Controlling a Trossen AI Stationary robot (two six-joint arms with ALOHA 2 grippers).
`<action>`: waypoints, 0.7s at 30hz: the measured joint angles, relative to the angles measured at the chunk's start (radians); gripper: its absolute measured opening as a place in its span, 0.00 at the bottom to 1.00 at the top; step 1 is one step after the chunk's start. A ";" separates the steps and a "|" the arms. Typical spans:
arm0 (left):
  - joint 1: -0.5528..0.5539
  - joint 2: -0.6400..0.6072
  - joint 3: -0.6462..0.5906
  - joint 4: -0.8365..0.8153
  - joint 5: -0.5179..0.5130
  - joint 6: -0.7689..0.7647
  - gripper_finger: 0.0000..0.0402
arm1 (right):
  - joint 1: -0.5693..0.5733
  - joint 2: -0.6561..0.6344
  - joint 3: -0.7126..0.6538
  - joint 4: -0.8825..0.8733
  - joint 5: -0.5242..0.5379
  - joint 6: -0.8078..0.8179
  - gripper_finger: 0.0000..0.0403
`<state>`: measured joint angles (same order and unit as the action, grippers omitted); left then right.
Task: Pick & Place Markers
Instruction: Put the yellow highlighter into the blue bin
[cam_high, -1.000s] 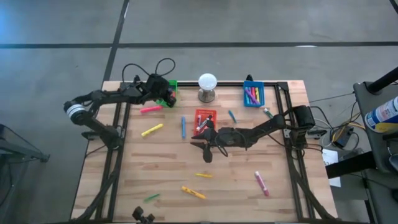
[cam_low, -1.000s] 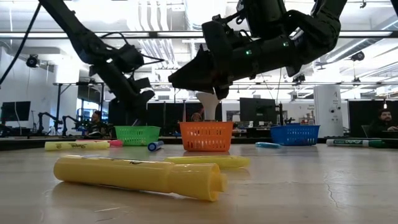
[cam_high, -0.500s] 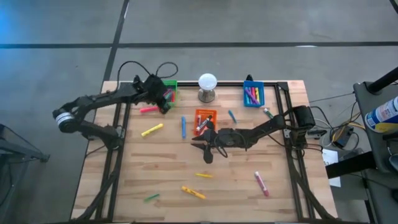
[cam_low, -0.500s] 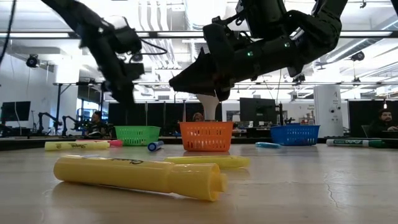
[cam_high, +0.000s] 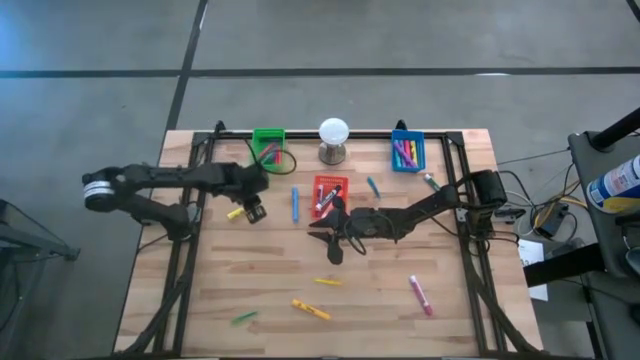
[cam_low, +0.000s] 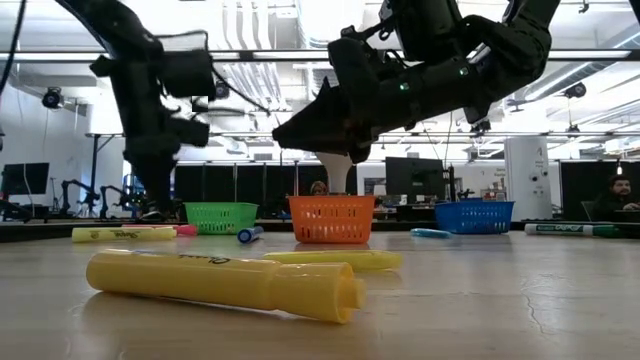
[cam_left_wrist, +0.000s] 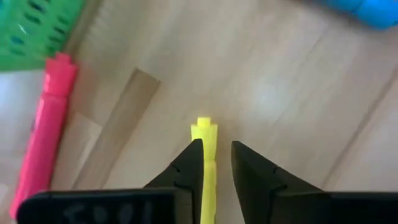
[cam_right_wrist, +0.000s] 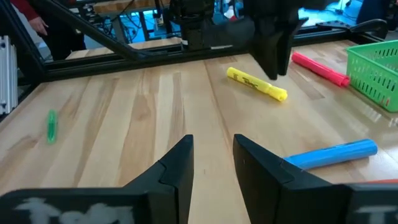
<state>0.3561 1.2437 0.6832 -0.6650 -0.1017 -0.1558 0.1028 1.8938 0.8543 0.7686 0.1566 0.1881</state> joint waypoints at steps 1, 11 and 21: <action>0.000 0.018 -0.001 0.001 0.001 0.000 0.21 | 0.000 0.000 0.000 -0.002 0.000 -0.001 0.27; 0.004 0.153 -0.001 0.030 -0.030 0.014 0.29 | 0.002 0.000 0.000 -0.004 0.000 -0.004 0.28; -0.004 0.175 0.003 0.080 -0.058 0.058 0.19 | 0.006 0.000 0.000 -0.014 0.000 0.012 0.26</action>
<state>0.3518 1.4184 0.6861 -0.5846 -0.1596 -0.0978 0.1089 1.8938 0.8543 0.7544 0.1562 0.2005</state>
